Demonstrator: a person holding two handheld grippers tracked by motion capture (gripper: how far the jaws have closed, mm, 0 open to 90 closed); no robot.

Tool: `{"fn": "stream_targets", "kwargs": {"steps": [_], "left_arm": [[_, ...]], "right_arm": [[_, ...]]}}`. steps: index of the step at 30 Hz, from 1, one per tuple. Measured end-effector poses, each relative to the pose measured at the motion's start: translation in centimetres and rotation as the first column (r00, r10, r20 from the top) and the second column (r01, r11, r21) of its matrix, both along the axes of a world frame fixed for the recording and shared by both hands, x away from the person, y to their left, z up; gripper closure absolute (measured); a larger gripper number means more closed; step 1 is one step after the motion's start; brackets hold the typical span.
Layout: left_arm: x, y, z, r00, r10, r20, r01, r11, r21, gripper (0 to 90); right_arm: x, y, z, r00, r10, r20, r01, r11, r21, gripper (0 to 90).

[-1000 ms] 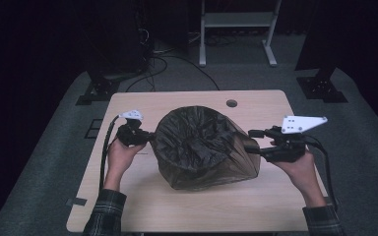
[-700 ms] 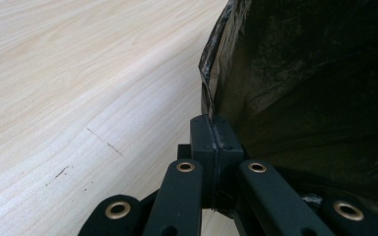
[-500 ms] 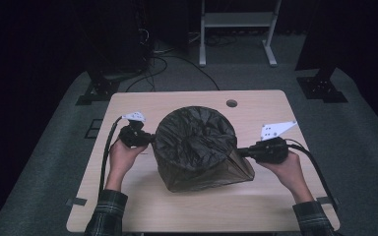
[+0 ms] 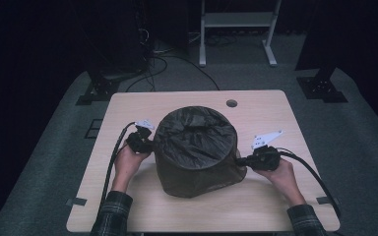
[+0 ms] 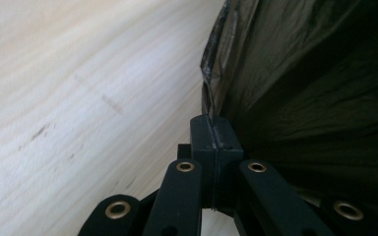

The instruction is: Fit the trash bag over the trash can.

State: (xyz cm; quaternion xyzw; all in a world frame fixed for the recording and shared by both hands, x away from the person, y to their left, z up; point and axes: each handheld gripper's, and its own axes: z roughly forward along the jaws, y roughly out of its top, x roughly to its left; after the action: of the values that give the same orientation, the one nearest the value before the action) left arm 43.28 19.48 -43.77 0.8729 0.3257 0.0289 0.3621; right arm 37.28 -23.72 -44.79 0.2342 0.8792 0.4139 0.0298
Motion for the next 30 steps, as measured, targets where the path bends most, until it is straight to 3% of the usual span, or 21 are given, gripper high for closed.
{"fn": "stream_targets", "kwargs": {"steps": [5,6,8,9,13,18,21,25,30], "left_arm": [[-0.2,0.5,0.2,0.9999,0.002,0.015,-0.001,0.9979,-0.065,89.8],[-0.2,0.6,0.4,0.9997,0.006,0.024,-0.004,0.9974,-0.072,86.4],[-0.4,0.9,1.0,0.9984,0.021,0.052,-0.016,0.9958,-0.090,77.2],[-0.5,1.1,1.2,0.9975,0.034,0.061,-0.028,0.9946,-0.100,72.0],[-1.0,1.8,2.0,0.9935,0.060,0.096,-0.051,0.9938,-0.099,40.9],[-2.2,3.2,2.6,0.9883,0.068,0.136,-0.057,0.9949,-0.084,17.0],[-2.8,4.2,2.6,0.9874,0.082,0.135,-0.069,0.9926,-0.099,3.5],[-4.0,5.2,2.7,0.9891,0.049,0.139,-0.034,0.9935,-0.108,0.0],[-6.1,5.7,2.6,0.9891,-0.013,0.147,0.022,0.9978,-0.062,0.0]], "right_arm": [[0.1,-0.4,-0.1,0.9998,-0.017,0.007,0.017,0.9997,0.017,89.8],[0.0,-0.6,0.2,0.9995,-0.024,0.021,0.023,0.9995,0.023,86.0],[0.1,-0.9,0.7,0.9987,-0.044,0.027,0.043,0.9982,0.043,73.0],[0.1,-1.0,1.0,0.9982,-0.053,0.030,0.051,0.9974,0.052,71.4],[0.1,-1.7,2.2,0.9950,-0.091,0.041,0.087,0.9924,0.087,51.3],[-0.2,-2.7,4.0,0.9894,-0.124,0.075,0.115,0.9859,0.122,26.0],[-0.5,-2.9,5.0,0.9878,-0.131,0.083,0.120,0.9848,0.125,15.7],[-0.8,-3.0,6.1,0.9882,-0.115,0.101,0.100,0.9848,0.142,10.2],[-1.1,-2.9,7.9,0.9855,-0.102,0.135,0.083,0.9868,0.139,10.2]]}}
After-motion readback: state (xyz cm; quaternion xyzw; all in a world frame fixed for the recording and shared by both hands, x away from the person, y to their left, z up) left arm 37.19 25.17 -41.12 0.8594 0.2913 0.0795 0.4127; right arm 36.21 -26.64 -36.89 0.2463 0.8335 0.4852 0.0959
